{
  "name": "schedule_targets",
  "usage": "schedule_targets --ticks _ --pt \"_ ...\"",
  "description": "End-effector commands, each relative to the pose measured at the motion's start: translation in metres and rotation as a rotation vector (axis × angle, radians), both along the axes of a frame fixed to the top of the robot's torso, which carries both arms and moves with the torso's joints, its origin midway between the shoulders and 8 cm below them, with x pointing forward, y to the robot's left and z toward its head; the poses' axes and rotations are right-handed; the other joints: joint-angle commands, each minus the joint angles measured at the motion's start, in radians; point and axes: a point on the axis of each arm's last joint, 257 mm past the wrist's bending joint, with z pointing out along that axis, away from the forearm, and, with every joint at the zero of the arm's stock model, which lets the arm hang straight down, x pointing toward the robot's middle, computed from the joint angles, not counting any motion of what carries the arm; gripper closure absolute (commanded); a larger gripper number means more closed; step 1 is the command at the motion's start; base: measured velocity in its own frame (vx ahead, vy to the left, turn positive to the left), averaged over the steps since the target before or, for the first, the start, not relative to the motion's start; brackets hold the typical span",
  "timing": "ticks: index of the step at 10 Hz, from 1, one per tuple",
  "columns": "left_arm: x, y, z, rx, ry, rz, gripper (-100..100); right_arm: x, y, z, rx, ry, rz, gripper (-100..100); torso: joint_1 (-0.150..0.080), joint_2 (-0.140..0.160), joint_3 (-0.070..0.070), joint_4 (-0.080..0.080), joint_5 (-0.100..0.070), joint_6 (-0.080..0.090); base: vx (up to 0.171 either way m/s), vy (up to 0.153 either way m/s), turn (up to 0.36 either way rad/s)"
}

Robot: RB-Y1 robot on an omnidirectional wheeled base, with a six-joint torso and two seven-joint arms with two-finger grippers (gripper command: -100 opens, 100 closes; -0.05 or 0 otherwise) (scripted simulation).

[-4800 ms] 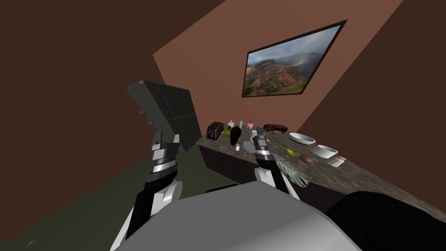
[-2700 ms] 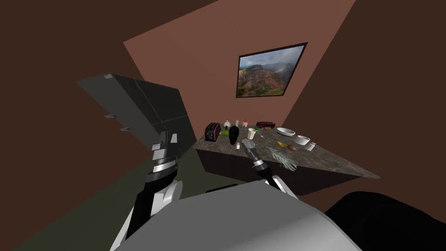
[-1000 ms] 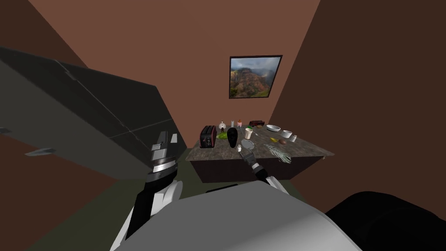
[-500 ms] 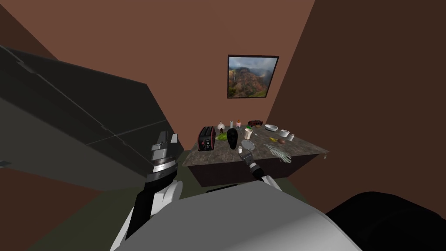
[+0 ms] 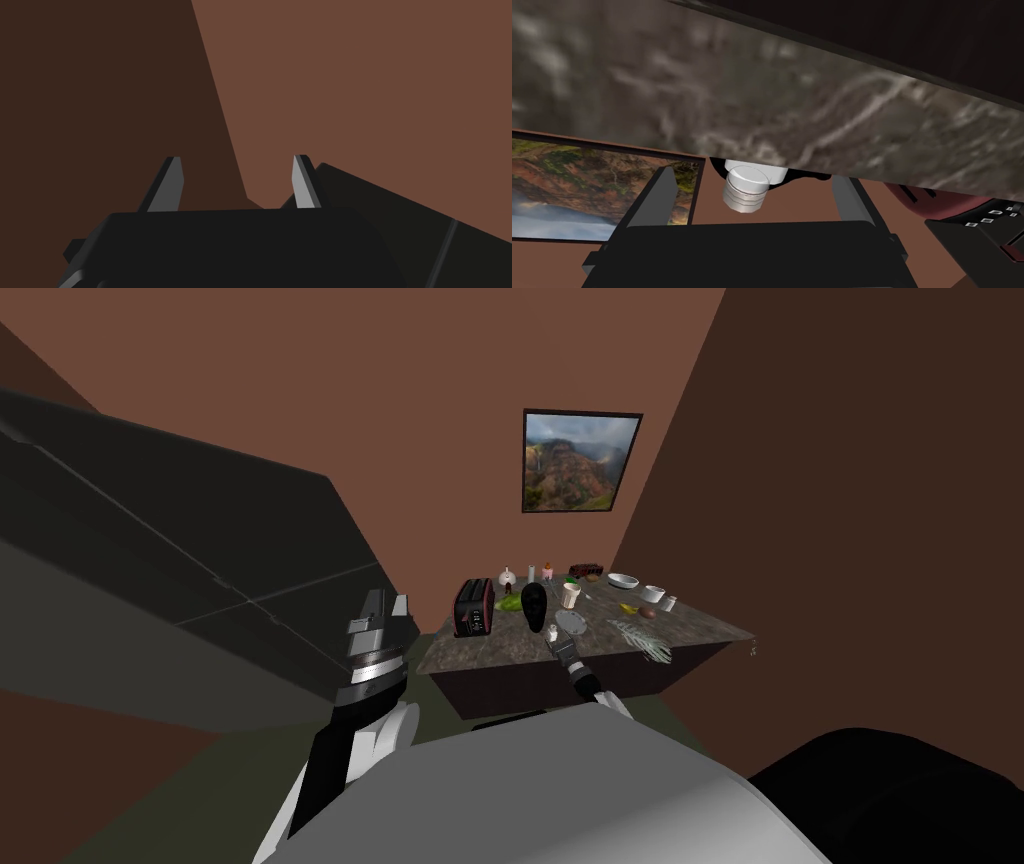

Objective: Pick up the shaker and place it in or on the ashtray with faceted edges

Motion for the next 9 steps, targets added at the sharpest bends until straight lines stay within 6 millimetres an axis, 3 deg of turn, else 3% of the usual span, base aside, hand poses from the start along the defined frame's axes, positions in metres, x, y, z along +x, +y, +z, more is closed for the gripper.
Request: schedule_targets --ticks 1,9 --pt "0.0 0.0 0.0 0.0 0.0 0.0 0 0.014 0.009 -0.003 0.01 -0.004 0.018 -100 0.0 0.0 0.0 0.0 0.0 0.0 -0.028 0.002 -0.13" --pt "0.0 0.0 0.0 0.0 0.0 0.0 0 0.072 0.045 -0.009 0.036 -0.01 0.091 -100 0.0 0.002 0.001 0.0 0.0 0.0 -0.045 0.005 -0.09"
